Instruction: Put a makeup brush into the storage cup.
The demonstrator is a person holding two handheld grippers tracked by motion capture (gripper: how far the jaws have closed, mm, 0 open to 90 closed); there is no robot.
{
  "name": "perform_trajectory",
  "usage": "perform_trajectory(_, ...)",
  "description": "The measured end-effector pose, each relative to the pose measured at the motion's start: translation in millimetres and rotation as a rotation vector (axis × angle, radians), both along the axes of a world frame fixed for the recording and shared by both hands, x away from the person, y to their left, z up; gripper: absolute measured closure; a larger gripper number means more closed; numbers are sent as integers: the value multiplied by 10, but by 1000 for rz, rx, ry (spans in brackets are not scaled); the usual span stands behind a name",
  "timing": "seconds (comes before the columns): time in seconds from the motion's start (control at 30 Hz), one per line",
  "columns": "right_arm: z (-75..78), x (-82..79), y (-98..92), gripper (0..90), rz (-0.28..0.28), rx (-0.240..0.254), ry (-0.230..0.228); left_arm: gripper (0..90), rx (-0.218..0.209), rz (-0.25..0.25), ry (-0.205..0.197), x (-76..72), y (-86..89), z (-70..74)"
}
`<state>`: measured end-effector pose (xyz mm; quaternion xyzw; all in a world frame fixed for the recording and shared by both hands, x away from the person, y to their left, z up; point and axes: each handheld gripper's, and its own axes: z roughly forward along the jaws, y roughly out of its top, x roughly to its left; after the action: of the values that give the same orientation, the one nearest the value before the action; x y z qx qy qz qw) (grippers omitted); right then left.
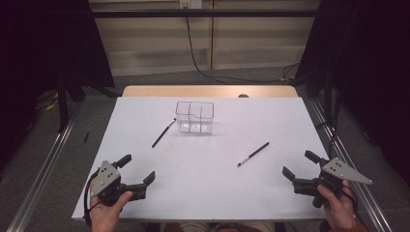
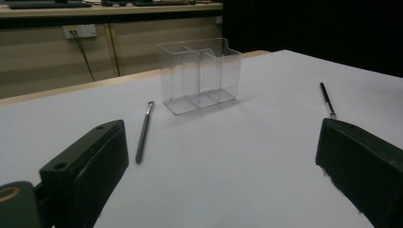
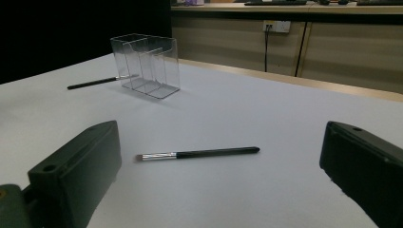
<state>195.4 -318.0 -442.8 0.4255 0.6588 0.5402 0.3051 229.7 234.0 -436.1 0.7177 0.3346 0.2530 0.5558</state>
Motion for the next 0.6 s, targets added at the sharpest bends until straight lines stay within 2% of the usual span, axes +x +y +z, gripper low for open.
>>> perform_trajectory(0.27, -9, 6, 3, 0, 14, 6, 9, 36, -3, 2, 5, 19, -4, -3)
perform_trajectory(0.4, -15, 16, 7, 0, 15, 6, 12, 36, -3, 4, 23, 18, -6, -10)
perform_trajectory(0.43, -15, 16, 7, 0, 15, 6, 12, 36, -7, 2, 33, 19, -5, -8)
perform_trajectory(0.47, -12, 15, 19, 0, 13, 8, 15, 35, -42, -24, 43, -4, -11, 24)
perform_trajectory(0.5, -11, 15, 20, 0, 13, 8, 15, 35, -42, -24, 43, -4, -11, 24)
perform_trajectory(0.53, -11, 12, 18, 0, 17, 8, 16, 35, -38, -25, 12, -18, -38, 64)
perform_trajectory(0.6, -10, 11, 18, 0, 16, 7, 15, 30, -38, -29, 4, -16, -49, 76)
